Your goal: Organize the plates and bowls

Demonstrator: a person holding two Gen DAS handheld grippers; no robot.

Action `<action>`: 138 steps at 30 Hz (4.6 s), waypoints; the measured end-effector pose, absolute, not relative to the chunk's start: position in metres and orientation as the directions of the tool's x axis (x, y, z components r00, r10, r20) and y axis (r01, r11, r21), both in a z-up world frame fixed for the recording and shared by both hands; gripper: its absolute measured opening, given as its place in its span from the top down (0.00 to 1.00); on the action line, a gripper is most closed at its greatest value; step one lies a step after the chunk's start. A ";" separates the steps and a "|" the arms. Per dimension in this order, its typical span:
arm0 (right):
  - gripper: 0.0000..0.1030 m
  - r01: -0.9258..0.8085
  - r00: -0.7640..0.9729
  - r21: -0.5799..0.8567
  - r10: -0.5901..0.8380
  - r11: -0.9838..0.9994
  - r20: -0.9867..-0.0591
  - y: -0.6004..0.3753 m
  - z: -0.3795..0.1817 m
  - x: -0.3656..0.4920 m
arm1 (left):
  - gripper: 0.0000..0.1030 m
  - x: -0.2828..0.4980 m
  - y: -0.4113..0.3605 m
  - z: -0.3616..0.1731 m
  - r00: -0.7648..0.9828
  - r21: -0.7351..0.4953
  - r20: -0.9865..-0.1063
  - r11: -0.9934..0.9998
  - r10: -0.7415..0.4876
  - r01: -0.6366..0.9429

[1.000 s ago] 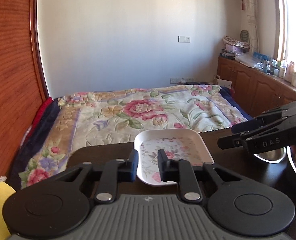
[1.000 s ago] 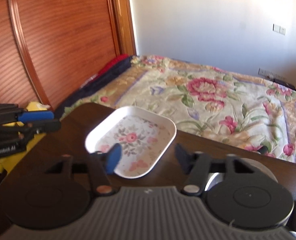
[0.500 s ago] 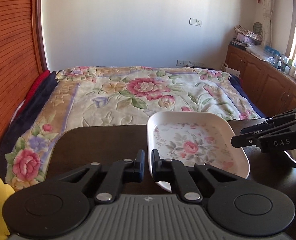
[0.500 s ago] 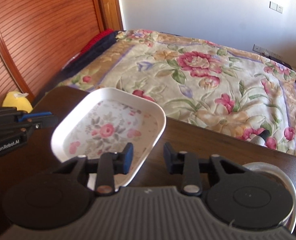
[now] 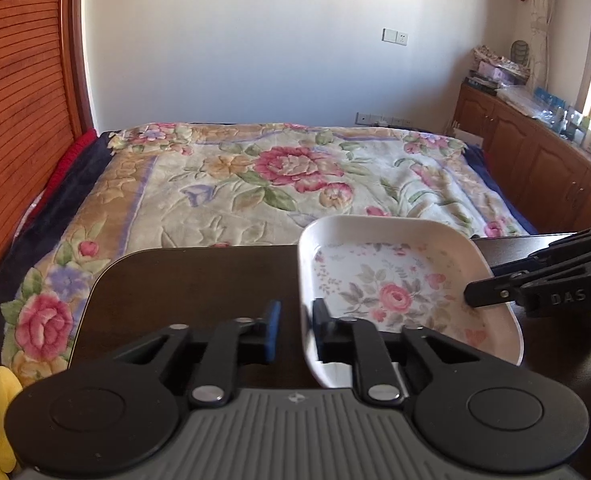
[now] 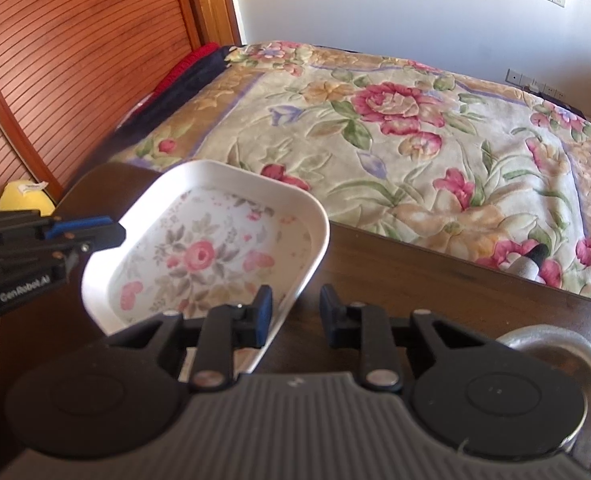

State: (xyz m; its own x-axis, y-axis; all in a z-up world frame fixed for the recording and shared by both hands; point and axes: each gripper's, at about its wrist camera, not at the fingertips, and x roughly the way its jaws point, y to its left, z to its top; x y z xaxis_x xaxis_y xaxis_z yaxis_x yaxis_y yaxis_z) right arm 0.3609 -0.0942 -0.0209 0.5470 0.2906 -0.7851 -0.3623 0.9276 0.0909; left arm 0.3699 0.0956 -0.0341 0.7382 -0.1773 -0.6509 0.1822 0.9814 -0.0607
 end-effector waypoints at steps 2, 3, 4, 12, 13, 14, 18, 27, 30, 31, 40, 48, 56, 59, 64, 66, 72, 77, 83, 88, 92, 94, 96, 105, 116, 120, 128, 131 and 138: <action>0.73 -0.365 0.547 0.087 0.290 0.927 -0.785 -0.093 -0.021 0.361 | 0.78 0.372 0.097 -0.037 0.732 -0.068 -0.657 0.981 -0.182 0.183; 0.73 -0.366 0.546 0.089 0.291 0.926 -0.785 -0.093 -0.021 0.361 | 0.78 0.372 0.097 -0.038 0.730 -0.070 -0.658 0.980 -0.184 0.184; 0.73 -0.366 0.546 0.090 0.292 0.926 -0.785 -0.093 -0.021 0.361 | 0.78 0.372 0.096 -0.039 0.727 -0.069 -0.661 0.980 -0.185 0.187; 0.80 -0.375 0.538 0.113 0.315 0.920 -0.782 -0.092 -0.021 0.361 | 0.91 0.371 0.089 -0.039 0.725 -0.059 -0.660 0.975 -0.198 0.212; 0.80 -0.374 0.540 0.111 0.314 0.921 -0.781 -0.091 -0.021 0.360 | 0.91 0.370 0.089 -0.039 0.725 -0.059 -0.661 0.976 -0.196 0.211; 0.81 -0.375 0.540 0.112 0.315 0.920 -0.781 -0.092 -0.021 0.361 | 0.91 0.370 0.089 -0.039 0.724 -0.059 -0.662 0.976 -0.195 0.209; 0.82 -0.371 0.544 0.114 0.315 0.922 -0.778 -0.092 -0.020 0.359 | 0.91 0.366 0.088 -0.037 0.723 -0.044 -0.666 0.977 -0.184 0.208; 0.82 -0.378 0.553 0.105 0.316 0.920 -0.771 -0.094 -0.021 0.354 | 0.91 0.356 0.087 -0.027 0.728 -0.039 -0.659 0.976 -0.188 0.216; 0.82 -0.378 0.562 0.101 0.315 0.920 -0.764 -0.095 -0.018 0.350 | 0.91 0.350 0.088 -0.023 0.736 -0.034 -0.651 0.976 -0.185 0.215; 0.82 -0.379 0.565 0.101 0.317 0.920 -0.762 -0.095 -0.017 0.349 | 0.91 0.347 0.088 -0.020 0.740 -0.032 -0.647 0.976 -0.185 0.215; 0.83 -0.390 0.594 0.116 0.346 0.914 -0.727 -0.102 0.003 0.328 | 0.91 0.313 0.088 0.007 0.773 -0.020 -0.604 0.974 -0.193 0.227; 0.83 -0.422 0.614 0.131 0.390 0.897 -0.686 -0.103 0.023 0.297 | 0.91 0.275 0.092 0.025 0.796 -0.001 -0.579 0.977 -0.175 0.214; 0.83 -0.456 0.604 0.142 0.422 0.879 -0.676 -0.103 0.026 0.264 | 0.90 0.227 0.092 0.031 0.810 0.008 -0.562 0.978 -0.166 0.206; 0.83 -0.462 0.602 0.146 0.431 0.875 -0.672 -0.106 0.026 0.249 | 0.90 0.213 0.090 0.033 0.809 0.018 -0.563 0.976 -0.171 0.219; 0.83 -0.469 0.599 0.152 0.440 0.870 -0.669 -0.114 0.024 0.227 | 0.90 0.190 0.083 0.030 0.807 0.024 -0.563 0.973 -0.176 0.229; 0.83 -0.470 0.597 0.158 0.445 0.868 -0.668 -0.117 0.023 0.219 | 0.90 0.182 0.080 0.027 0.804 0.020 -0.567 0.973 -0.178 0.230; 0.83 -0.485 0.591 0.151 0.450 0.861 -0.669 -0.125 0.019 0.195 | 0.90 0.156 0.074 0.016 0.796 0.007 -0.577 0.973 -0.184 0.230; 0.83 -0.504 0.583 0.145 0.459 0.852 -0.671 -0.128 0.015 0.176 | 0.90 0.135 0.072 0.010 0.793 -0.015 -0.578 0.973 -0.195 0.229; 0.83 -0.520 0.573 0.142 0.468 0.842 -0.673 -0.135 0.007 0.155 | 0.90 0.114 0.072 0.002 0.784 -0.039 -0.583 0.971 -0.214 0.236; 0.83 -0.536 0.569 0.132 0.472 0.834 -0.673 -0.135 0.002 0.141 | 0.90 0.101 0.073 -0.006 0.772 -0.054 -0.595 0.970 -0.222 0.237; 0.83 -0.549 0.558 0.128 0.476 0.826 -0.680 -0.135 -0.003 0.133 | 0.90 0.092 0.074 -0.012 0.767 -0.059 -0.601 0.970 -0.224 0.238; 0.83 -0.554 0.554 0.127 0.478 0.822 -0.681 -0.134 -0.005 0.130 | 0.90 0.090 0.074 -0.014 0.765 -0.061 -0.604 0.970 -0.224 0.236; 0.83 -0.558 0.554 0.122 0.478 0.821 -0.682 -0.133 -0.006 0.127 | 0.90 0.090 0.074 -0.015 0.762 -0.061 -0.607 0.970 -0.223 0.236; 0.83 -0.566 0.550 0.111 0.474 0.817 -0.687 -0.132 -0.008 0.125 | 0.90 0.091 0.072 -0.022 0.760 -0.048 -0.613 0.970 -0.216 0.237; 0.82 -0.569 0.565 0.094 0.471 0.817 -0.677 -0.130 -0.009 0.125 | 0.79 0.091 0.074 -0.022 0.777 -0.038 -0.598 0.975 -0.198 0.219; 0.82 -0.565 0.588 0.096 0.481 0.820 -0.650 -0.138 -0.005 0.122 | 0.68 0.091 0.075 -0.017 0.788 -0.044 -0.583 0.976 -0.199 0.214; 0.82 -0.562 0.648 0.076 0.495 0.824 -0.579 -0.157 0.011 0.114 | 0.43 0.093 0.058 0.001 0.817 -0.021 -0.538 0.973 -0.206 0.231; 0.81 -0.549 0.678 0.064 0.489 0.834 -0.550 -0.168 0.017 0.112 | 0.32 0.096 0.045 0.006 0.824 -0.022 -0.522 0.969 -0.220 0.245; 0.64 -0.490 0.749 0.053 0.452 0.870 -0.484 -0.206 0.027 0.108 | 0.20 0.108 0.006 0.011 0.824 -0.031 -0.503 0.958 -0.260 0.284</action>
